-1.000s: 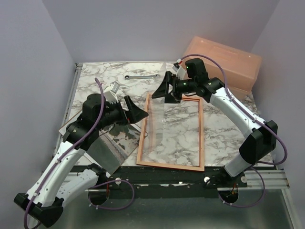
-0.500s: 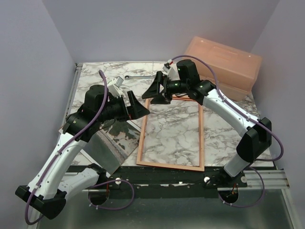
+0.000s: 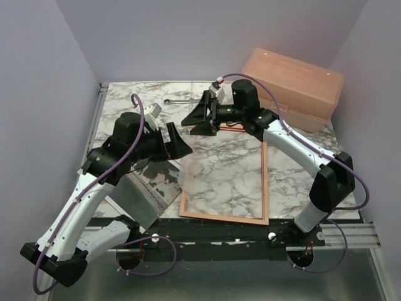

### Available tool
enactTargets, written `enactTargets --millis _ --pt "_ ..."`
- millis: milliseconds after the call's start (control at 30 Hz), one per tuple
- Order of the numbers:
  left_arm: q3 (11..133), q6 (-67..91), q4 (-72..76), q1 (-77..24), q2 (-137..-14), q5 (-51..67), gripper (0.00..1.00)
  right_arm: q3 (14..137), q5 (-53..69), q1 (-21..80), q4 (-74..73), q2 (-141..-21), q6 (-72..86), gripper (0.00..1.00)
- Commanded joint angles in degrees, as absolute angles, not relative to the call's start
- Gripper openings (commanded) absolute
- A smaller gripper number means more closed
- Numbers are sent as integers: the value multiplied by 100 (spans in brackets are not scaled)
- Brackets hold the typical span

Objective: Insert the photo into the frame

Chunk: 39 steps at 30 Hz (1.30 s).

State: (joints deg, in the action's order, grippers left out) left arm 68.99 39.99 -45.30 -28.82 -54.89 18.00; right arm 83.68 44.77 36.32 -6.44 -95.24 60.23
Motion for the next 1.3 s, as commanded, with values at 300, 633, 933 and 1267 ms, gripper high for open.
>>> enactTargets --millis 300,633,933,1267 --pt "7266 3683 -4981 -2839 -5555 1258 79 8161 4455 3558 -299 -9287 6107 89" --pt "7451 3612 -5165 -2839 -5756 1091 64 7618 4351 3158 -743 -8692 5800 88" --pt "7266 3474 -5382 -2832 -5934 446 40 7019 4029 2909 -1566 -8193 5187 89" --pt "6349 3713 -4763 -2792 -5899 136 36 6607 3601 2733 -2411 -7783 4534 89"
